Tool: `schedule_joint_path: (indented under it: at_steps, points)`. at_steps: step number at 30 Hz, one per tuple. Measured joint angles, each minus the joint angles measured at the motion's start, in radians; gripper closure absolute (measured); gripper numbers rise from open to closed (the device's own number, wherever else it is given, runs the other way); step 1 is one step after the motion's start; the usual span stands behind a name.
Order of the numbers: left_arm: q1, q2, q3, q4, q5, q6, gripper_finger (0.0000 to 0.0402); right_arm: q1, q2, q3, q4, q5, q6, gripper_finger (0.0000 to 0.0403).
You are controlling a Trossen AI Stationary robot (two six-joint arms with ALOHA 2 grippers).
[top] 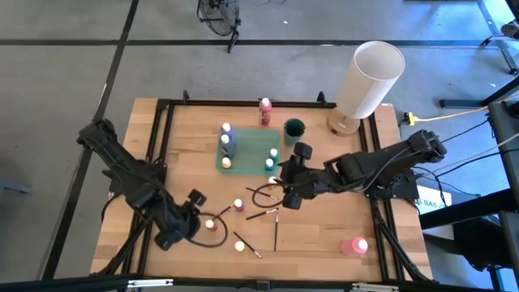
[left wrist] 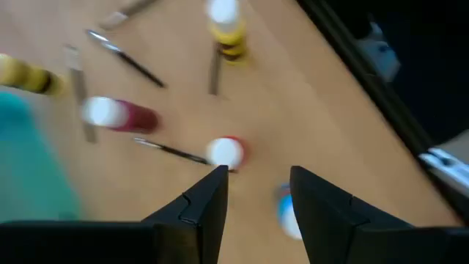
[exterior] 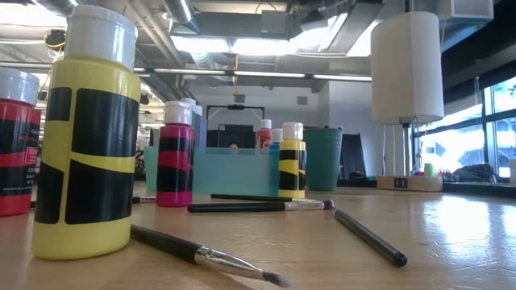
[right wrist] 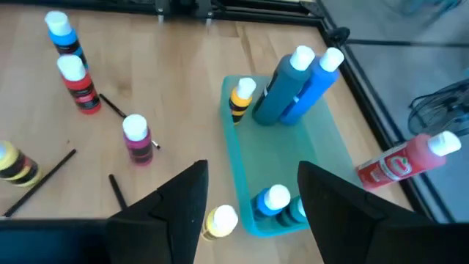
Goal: Pick & Place Paint Supplies
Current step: Put the small red paint bottle into the green bin
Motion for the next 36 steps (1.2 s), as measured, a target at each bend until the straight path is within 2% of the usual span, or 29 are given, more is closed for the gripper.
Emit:
schedule_joint_path:
  at_steps: [3,6,15,22,26,31,36]
  points:
    - [-0.017,0.043,0.021,0.002,0.071,-0.042,0.0259,0.015,0.014,-0.001,-0.002,0.018,-0.002,0.0187]
    - [-0.023,0.062,0.034,0.002,0.093,0.006,0.0259,0.025,0.022,-0.001,-0.001,0.024,0.005,0.0187]
    - [-0.003,0.07,0.037,0.0,-0.025,0.024,0.0259,0.035,0.029,-0.001,-0.002,0.024,0.002,0.0187]
    - [0.031,0.07,0.037,-0.004,-0.026,0.014,0.0254,0.041,0.029,-0.001,-0.006,0.023,0.008,0.0187]
    - [0.038,0.07,0.037,-0.006,-0.006,0.014,0.0235,0.041,0.029,-0.001,-0.006,0.023,0.025,0.0187]
    - [0.037,0.07,0.037,-0.032,0.018,0.007,0.0189,0.041,0.029,-0.001,-0.006,0.022,0.027,0.0187]
    - [0.037,0.07,0.037,-0.06,-0.015,0.013,0.015,0.041,0.029,-0.001,-0.006,0.017,0.049,0.0187]
